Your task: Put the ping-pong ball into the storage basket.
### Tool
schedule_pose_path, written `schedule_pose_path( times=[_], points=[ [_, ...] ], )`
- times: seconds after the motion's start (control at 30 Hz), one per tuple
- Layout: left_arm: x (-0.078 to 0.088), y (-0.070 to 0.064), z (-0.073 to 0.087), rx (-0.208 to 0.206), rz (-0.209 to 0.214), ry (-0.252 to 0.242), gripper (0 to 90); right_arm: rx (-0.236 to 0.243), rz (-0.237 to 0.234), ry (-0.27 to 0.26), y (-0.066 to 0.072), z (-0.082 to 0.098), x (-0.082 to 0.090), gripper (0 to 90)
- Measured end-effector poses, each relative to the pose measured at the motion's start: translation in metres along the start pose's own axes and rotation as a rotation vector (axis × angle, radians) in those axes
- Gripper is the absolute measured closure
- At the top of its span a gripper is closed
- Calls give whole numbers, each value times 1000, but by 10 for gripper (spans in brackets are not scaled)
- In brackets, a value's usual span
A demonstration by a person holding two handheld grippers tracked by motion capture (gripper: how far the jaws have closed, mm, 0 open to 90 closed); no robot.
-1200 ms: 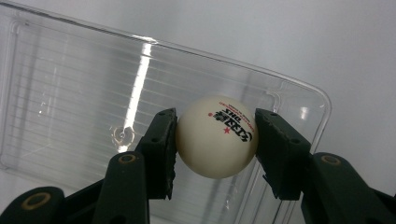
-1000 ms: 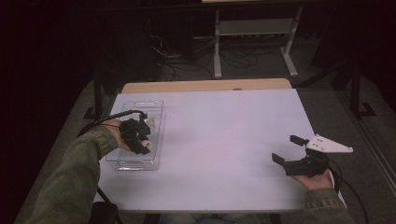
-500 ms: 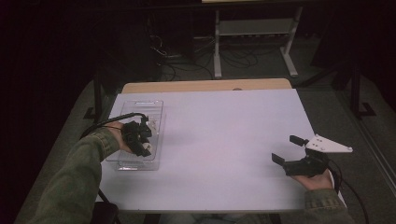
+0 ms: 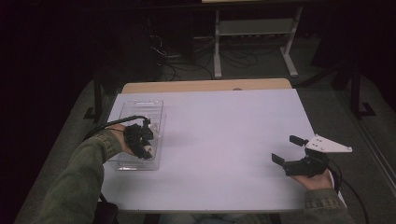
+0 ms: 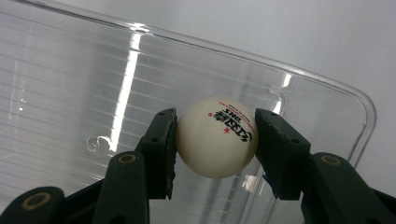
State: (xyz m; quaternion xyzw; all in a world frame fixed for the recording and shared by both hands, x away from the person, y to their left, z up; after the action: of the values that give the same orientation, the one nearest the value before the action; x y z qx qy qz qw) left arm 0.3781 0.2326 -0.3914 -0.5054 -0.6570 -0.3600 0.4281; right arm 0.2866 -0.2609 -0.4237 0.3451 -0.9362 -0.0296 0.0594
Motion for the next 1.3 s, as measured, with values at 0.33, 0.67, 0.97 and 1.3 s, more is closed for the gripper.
schedule_pose_path(
  times=[0.33,0.67,0.97,1.3],
  points=[
    [-5,0,1,0,10,10,505,0,-1,1,0,0,0,0],
    [-11,0,-3,-4,24,24,505,1,-1,2,0,0,0,0],
    [-12,0,-3,-5,29,33,461,-1,1,0,0,0,0,0],
    [-3,3,-4,21,-42,-5,285,-1,1,0,0,0,0,0]
  ],
)
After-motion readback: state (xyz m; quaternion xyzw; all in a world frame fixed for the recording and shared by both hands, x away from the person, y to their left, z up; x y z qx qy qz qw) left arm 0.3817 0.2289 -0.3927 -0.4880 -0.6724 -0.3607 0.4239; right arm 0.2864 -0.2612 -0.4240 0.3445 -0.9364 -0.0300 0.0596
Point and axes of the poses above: each handheld gripper's, and its own axes: x roughly backward along the jaws, z roughly out of its underside, y roughly to its left, the point moved 2 cm from there along -x, roughly forward along the jaws, and after that the axes turned 15 degrees about -y, right-handed, at the moved point
